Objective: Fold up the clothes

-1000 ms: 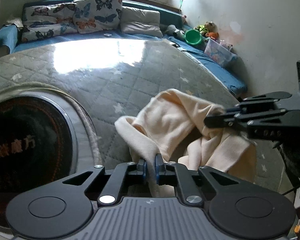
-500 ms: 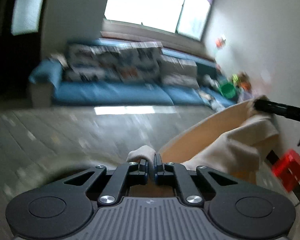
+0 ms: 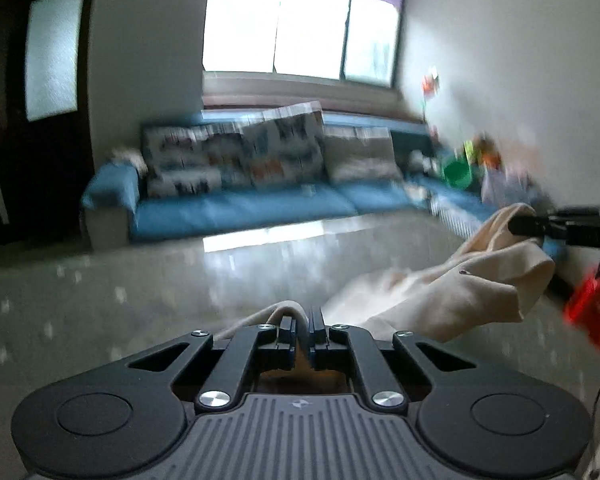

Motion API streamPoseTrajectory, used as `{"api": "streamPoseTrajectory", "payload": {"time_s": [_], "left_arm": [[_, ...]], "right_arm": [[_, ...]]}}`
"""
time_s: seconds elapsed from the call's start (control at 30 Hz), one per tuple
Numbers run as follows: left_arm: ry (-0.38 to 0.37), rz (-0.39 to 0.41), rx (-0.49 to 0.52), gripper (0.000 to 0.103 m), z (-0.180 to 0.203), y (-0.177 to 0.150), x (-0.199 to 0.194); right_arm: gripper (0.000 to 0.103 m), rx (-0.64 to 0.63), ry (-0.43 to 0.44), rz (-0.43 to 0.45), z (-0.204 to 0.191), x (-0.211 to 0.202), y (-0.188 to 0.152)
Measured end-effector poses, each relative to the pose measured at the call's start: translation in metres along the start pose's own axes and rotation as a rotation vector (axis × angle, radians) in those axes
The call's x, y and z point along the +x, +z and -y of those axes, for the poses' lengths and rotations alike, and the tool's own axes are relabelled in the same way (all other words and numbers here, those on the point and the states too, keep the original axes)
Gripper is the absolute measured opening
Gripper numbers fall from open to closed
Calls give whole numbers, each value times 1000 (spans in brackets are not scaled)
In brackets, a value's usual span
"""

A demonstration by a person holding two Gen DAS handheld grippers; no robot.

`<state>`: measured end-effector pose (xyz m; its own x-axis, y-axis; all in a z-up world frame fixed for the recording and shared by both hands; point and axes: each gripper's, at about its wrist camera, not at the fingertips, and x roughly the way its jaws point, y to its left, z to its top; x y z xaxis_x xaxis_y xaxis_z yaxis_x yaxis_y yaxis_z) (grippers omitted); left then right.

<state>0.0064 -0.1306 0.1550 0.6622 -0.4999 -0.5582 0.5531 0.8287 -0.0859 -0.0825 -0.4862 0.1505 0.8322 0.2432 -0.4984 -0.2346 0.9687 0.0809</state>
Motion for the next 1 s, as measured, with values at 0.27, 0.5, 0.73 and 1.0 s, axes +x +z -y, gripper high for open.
{"api": "streamPoseTrajectory", "payload": {"time_s": [0.27,0.5,0.73,1.0], "left_arm": [[-108,-224,30,6,26,-84,14],[-186,-354,70,7,35,-130,12],[-173,-357,88,27,22,-128,6],[-127,-249,91,36,6,-98,-10]], "right_arm": [[9,-15,59,-247,-28,-5,-73],[11,-20,95,-373,-37,-11,-107],[23,10,82,-390,-23,-19,-106],[32,116,63,-316,17,-22,-83]]}}
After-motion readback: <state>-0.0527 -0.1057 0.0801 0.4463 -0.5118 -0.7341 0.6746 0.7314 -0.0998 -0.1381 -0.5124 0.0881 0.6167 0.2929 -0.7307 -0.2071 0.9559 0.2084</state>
